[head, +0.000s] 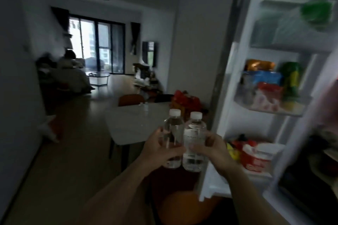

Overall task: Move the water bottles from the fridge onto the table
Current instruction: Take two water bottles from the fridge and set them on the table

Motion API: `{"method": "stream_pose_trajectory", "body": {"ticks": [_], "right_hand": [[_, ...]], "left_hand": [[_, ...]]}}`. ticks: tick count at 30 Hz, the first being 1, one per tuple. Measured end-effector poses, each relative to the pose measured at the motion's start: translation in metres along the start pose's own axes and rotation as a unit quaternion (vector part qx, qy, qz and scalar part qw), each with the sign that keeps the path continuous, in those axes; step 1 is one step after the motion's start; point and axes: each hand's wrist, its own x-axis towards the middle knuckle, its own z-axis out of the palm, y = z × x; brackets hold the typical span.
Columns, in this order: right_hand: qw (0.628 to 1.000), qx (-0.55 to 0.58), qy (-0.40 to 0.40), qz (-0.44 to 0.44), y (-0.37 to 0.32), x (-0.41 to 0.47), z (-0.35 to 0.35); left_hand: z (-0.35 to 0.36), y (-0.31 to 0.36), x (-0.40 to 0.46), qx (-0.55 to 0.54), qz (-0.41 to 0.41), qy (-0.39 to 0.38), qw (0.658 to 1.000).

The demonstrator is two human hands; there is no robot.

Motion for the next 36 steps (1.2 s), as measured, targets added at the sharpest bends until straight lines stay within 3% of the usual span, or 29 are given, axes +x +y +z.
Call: {"method": "stream_pose_trajectory", "body": {"ticks": [6,9,15,24,36], "right_hand": [[0.999,0.003,0.002,0.037,0.037,0.126,0.109],[0.998,0.004,0.033,0.044,0.065,0.197,0.149],[0.995,-0.011,0.07,0.074,0.121,0.325,0.198],[0.989,-0.058,0.099,0.09,0.236,0.514,0.183],[0.98,-0.071,0.117,0.143,0.563,0.828,0.117]], "left_hand": [[-0.121,-0.039,0.07,0.031,0.022,0.129,0.991],[-0.18,-0.069,0.123,0.021,-0.004,0.19,0.982],[-0.265,-0.13,0.246,0.024,-0.054,0.206,0.977],[-0.285,-0.222,0.44,0.107,-0.06,0.212,0.969],[-0.268,-0.451,0.778,0.108,-0.123,0.316,0.935]]}}
